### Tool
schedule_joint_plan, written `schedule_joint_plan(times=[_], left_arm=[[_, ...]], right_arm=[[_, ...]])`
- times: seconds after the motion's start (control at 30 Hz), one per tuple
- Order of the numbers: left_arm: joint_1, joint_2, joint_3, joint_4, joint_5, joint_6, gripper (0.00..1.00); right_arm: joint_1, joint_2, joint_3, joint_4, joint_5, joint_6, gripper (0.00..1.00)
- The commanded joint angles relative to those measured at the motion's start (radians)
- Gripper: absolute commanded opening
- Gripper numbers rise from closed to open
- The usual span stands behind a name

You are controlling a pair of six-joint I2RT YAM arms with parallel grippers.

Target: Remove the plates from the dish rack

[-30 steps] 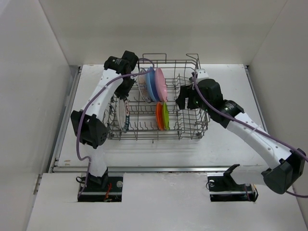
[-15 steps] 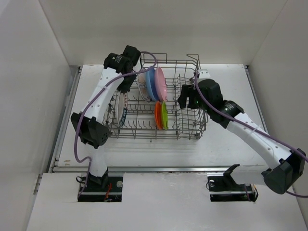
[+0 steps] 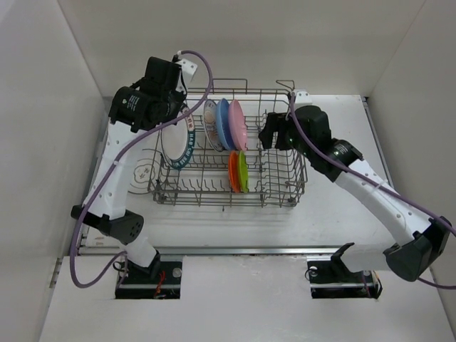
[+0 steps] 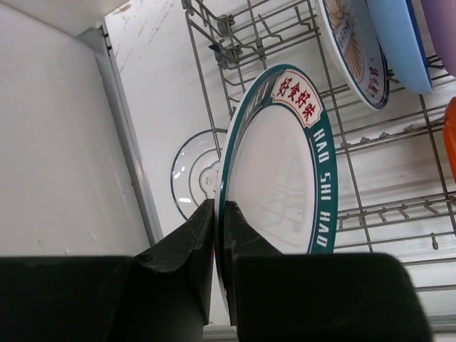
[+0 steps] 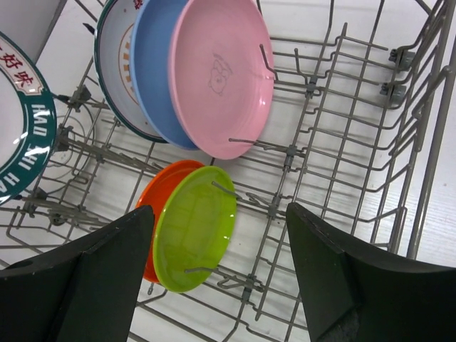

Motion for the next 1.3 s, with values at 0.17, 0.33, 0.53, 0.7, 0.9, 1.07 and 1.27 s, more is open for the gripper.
schedule_joint_plan(times=[0.17, 0.33, 0.53, 0.7, 0.9, 1.07, 1.27], left_arm=[[0.217, -0.031, 0.038, 0.155, -0.136, 0.024, 0.00], [0.490, -0.073, -0.035, 0.179, 0.056, -0.032, 0.00], [0.695, -0.045, -0.249, 0.158, 0.321, -0.068, 0.00], [0.811, -0.021, -0.406, 0.269, 0.432, -0.088, 0.00], [0.871, 0.122, -0.393, 0.246, 0.666, -0.079, 0.00], [0.871, 0.231, -0.380, 0.205, 0.755, -0.020, 0.00], [0.880, 0.283, -0.423, 0.196, 0.703, 0.045, 0.00]], right_arm=[[-0.059, 0.013, 0.091, -0.026, 0.089, 0.096, 0.84], [-0.127, 0.013, 0.158, -0.089, 0.158, 0.124, 0.85], [-0.213, 0.082, 0.198, -0.158, 0.140, 0.114, 0.85], [-0.245, 0.125, 0.168, -0.169, 0.103, 0.093, 0.85], [-0.270, 0.157, 0.106, -0.130, 0.068, 0.093, 0.85], [-0.279, 0.185, 0.086, -0.096, 0.026, 0.082, 0.85], [-0.279, 0.205, 0.066, -0.077, 0.007, 0.072, 0.85]])
